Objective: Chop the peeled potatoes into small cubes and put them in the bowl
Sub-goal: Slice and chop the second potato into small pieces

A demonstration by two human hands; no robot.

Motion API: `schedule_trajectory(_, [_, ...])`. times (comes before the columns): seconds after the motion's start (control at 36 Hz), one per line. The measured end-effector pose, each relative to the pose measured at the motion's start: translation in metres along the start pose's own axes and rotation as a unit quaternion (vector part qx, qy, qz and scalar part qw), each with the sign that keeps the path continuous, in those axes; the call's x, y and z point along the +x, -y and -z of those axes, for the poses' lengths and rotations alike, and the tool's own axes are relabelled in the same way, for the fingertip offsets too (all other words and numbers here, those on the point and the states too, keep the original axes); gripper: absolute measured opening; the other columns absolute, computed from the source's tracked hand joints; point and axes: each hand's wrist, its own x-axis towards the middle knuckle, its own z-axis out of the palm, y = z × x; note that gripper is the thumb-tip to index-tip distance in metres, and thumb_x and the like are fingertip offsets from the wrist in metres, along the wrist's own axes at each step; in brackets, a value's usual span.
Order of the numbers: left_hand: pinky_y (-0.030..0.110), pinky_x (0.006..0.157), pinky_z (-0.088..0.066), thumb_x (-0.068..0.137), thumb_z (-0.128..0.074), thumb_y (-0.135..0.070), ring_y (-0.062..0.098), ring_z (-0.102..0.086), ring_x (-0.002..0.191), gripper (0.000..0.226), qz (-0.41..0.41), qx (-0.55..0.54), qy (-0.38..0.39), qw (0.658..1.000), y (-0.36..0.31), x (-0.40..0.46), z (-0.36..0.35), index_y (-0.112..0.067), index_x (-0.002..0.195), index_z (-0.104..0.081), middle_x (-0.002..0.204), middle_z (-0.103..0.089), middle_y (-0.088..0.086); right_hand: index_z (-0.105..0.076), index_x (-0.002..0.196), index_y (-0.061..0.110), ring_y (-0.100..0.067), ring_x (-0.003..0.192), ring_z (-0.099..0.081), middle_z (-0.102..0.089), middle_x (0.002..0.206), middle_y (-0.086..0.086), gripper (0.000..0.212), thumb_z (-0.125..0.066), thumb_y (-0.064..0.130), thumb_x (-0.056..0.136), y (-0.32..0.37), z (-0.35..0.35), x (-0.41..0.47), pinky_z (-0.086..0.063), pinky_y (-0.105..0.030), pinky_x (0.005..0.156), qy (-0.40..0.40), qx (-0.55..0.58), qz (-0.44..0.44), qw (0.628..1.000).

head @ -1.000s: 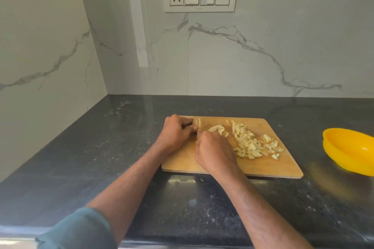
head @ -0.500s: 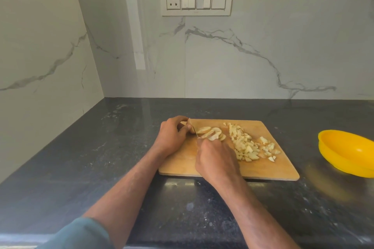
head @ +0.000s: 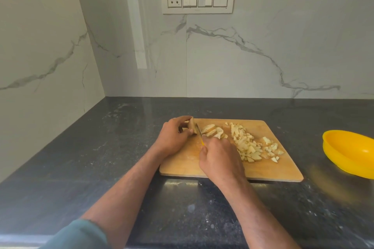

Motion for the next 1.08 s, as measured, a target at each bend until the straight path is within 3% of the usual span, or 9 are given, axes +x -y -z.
schedule_trajectory(0.14, [0.034,0.094,-0.053,0.095,-0.071,-0.021,0.012,-0.066,0.099,0.036,0.003,-0.005,-0.022,1.000,-0.001,0.001,0.000,-0.024,0.131,-0.068,0.112,-0.075,-0.003,-0.055,0.142,0.025,-0.015,0.089,-0.066,-0.072,0.106,0.002,0.041,-0.049,0.030,0.102,0.000,0.002,-0.001,-0.044,-0.018,0.068,-0.009,0.021,0.003,1.000])
schedule_trajectory(0.25, [0.035,0.094,-0.055,0.093,-0.073,-0.025,0.010,-0.068,0.097,0.031,0.014,-0.010,-0.044,0.999,0.001,0.001,0.000,-0.021,0.124,-0.071,0.105,-0.076,-0.005,-0.053,0.144,0.025,-0.010,0.070,-0.050,-0.072,0.104,0.002,0.042,-0.049,0.030,0.102,0.003,0.003,-0.002,-0.033,-0.012,0.060,-0.008,0.043,0.006,0.999])
schedule_trajectory(0.33, [0.037,0.095,-0.057,0.092,-0.074,-0.029,0.008,-0.070,0.097,0.028,0.027,-0.023,-0.055,0.998,0.003,0.001,0.000,-0.018,0.118,-0.073,0.100,-0.076,-0.006,-0.054,0.143,0.024,-0.008,0.071,-0.048,-0.073,0.105,0.002,0.042,-0.050,0.030,0.102,0.003,0.002,-0.002,-0.035,-0.013,0.062,-0.005,0.050,-0.002,0.999])
schedule_trajectory(0.47, [0.039,0.094,-0.057,0.093,-0.073,-0.024,0.010,-0.071,0.092,0.017,0.032,-0.027,-0.061,0.997,0.001,0.002,0.000,-0.016,0.108,-0.075,0.088,-0.076,-0.008,-0.056,0.141,0.021,-0.015,0.082,-0.066,-0.074,0.104,-0.002,0.041,-0.051,0.028,0.101,0.003,0.001,0.001,-0.044,-0.018,0.066,-0.030,0.058,-0.018,0.998])
schedule_trajectory(0.61, [0.036,0.093,-0.057,0.091,-0.076,-0.025,0.010,-0.070,0.092,0.022,0.037,-0.028,-0.062,0.997,0.000,0.000,0.001,-0.018,0.112,-0.074,0.092,-0.076,-0.006,-0.056,0.142,0.019,-0.014,0.064,-0.050,-0.074,0.086,-0.003,0.043,-0.051,0.029,0.101,0.003,-0.003,0.002,-0.053,-0.027,0.077,-0.062,0.070,-0.002,0.996])
schedule_trajectory(0.81, [0.031,0.093,-0.056,0.094,-0.072,-0.026,0.005,-0.068,0.094,0.027,0.023,-0.021,-0.056,0.998,-0.003,-0.002,0.003,-0.019,0.121,-0.075,0.098,-0.075,-0.007,-0.053,0.144,0.022,-0.009,0.059,-0.048,-0.073,0.087,-0.001,0.043,-0.048,0.031,0.102,0.002,-0.007,0.002,-0.042,-0.017,0.056,-0.042,0.083,0.008,0.996])
schedule_trajectory(0.92, [0.030,0.090,-0.056,0.096,-0.070,-0.026,0.010,-0.069,0.093,0.013,0.007,-0.026,-0.056,0.998,-0.005,-0.004,0.003,-0.021,0.103,-0.080,0.095,-0.076,-0.012,-0.051,0.145,0.021,-0.007,0.062,-0.049,-0.074,0.091,0.000,0.043,-0.048,0.031,0.103,0.001,-0.006,0.001,-0.039,-0.012,0.059,-0.041,0.083,0.015,0.996])
schedule_trajectory(1.0, [0.028,0.091,-0.054,0.096,-0.071,-0.025,0.007,-0.069,0.095,0.014,0.005,-0.028,-0.060,0.998,-0.005,-0.004,0.003,-0.021,0.105,-0.080,0.093,-0.076,-0.013,-0.051,0.144,0.021,-0.005,0.057,-0.048,-0.073,0.087,0.002,0.042,-0.048,0.031,0.103,0.002,-0.006,0.000,-0.031,-0.009,0.048,-0.034,0.083,0.020,0.996])
schedule_trajectory(1.08, [0.015,0.088,-0.051,0.096,-0.071,-0.023,0.000,-0.070,0.089,0.014,0.008,-0.032,-0.054,0.998,-0.004,-0.003,0.003,-0.018,0.104,-0.081,0.087,-0.078,-0.011,-0.051,0.144,0.021,-0.005,0.055,-0.049,-0.072,0.085,0.002,0.042,-0.048,0.030,0.104,0.003,-0.007,0.002,-0.031,-0.008,0.046,-0.027,0.070,0.026,0.997])
